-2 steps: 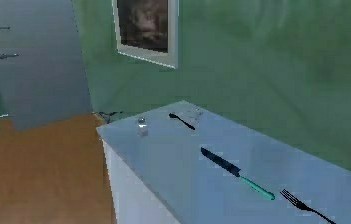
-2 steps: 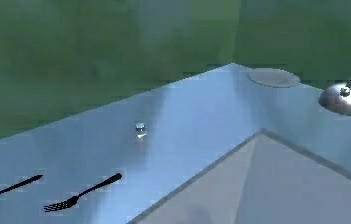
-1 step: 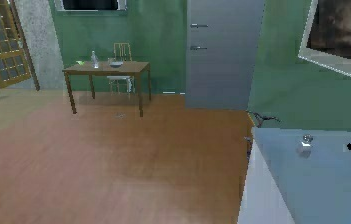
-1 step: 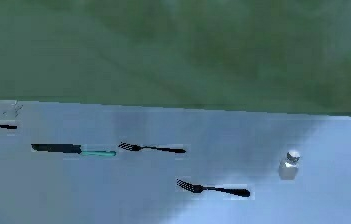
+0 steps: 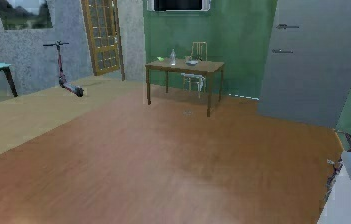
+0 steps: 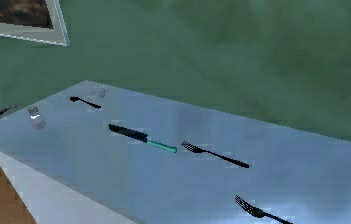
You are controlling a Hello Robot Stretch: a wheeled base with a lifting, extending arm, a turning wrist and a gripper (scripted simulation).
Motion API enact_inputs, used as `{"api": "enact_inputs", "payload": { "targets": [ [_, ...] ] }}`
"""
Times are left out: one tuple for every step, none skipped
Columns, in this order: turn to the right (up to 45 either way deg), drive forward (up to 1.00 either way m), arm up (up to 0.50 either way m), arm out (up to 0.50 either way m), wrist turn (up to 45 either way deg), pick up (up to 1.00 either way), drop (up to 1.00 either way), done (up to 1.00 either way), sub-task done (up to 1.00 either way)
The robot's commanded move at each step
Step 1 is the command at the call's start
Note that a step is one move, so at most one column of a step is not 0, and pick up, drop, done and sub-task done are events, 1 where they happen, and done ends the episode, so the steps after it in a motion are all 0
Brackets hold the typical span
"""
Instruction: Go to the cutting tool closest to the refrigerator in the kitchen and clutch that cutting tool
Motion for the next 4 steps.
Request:
{"api": "enact_inputs", "payload": {
  "targets": [
    [0.0, 0.0, 0.5, 0.0, 0.0, 0.0, 0.0, 0.0, 0.0],
    [0.0, 0.0, 0.38, 0.0, 0.0, 0.0, 0.0, 0.0, 0.0],
    [0.0, 0.0, 0.0, 0.26, 0.0, 0.0, 0.0, 0.0, 0.0],
    [0.0, 0.0, 0.0, 0.0, 45.0, 0.0, 0.0, 0.0, 0.0]
  ]
}}
